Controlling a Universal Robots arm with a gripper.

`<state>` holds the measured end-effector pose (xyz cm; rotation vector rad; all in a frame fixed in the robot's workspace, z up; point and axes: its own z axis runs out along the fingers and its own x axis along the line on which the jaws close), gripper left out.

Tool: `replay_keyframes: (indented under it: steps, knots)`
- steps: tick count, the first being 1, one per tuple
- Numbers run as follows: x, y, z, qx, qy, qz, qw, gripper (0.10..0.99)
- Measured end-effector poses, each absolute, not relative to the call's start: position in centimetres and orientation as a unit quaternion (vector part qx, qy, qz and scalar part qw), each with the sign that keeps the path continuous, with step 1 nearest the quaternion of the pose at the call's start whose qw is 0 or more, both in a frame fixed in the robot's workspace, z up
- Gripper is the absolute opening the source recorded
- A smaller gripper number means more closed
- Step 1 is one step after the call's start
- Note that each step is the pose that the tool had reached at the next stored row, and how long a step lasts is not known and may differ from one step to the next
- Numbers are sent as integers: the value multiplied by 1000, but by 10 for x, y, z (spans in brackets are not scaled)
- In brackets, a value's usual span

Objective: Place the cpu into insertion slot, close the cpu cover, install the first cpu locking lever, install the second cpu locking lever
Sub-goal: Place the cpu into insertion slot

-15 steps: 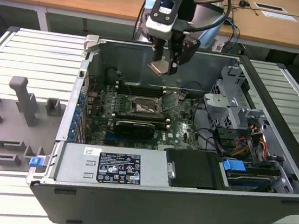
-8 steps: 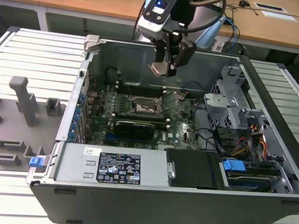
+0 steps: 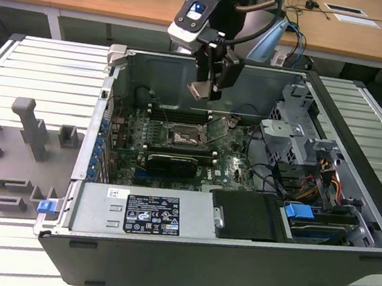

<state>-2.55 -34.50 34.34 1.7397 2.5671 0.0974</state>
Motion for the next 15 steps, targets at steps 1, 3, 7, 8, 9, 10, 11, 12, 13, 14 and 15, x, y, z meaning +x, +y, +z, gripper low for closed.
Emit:
replay_keyframes:
  steps: [1, 3, 7, 8, 9, 10, 11, 12, 13, 14, 15]
  knots:
    - [-26, -345, 341, 579, 815, 31, 20, 541]
    - [-26, -345, 338, 602, 798, 30, 21, 541]
    - [-26, -345, 330, 626, 779, 29, 22, 541]
    - [-26, -345, 327, 632, 774, 28, 22, 541]
    - [-26, -345, 324, 636, 771, 28, 23, 541]
    - [-26, -345, 322, 639, 768, 28, 23, 541]
    - [-26, -345, 317, 648, 760, 27, 23, 541]
    - [-26, -345, 314, 656, 754, 27, 24, 541]
    - [-26, -345, 312, 662, 748, 26, 24, 541]
    - [-26, -345, 310, 667, 745, 26, 25, 541]
    - [-26, -345, 309, 670, 742, 26, 25, 541]
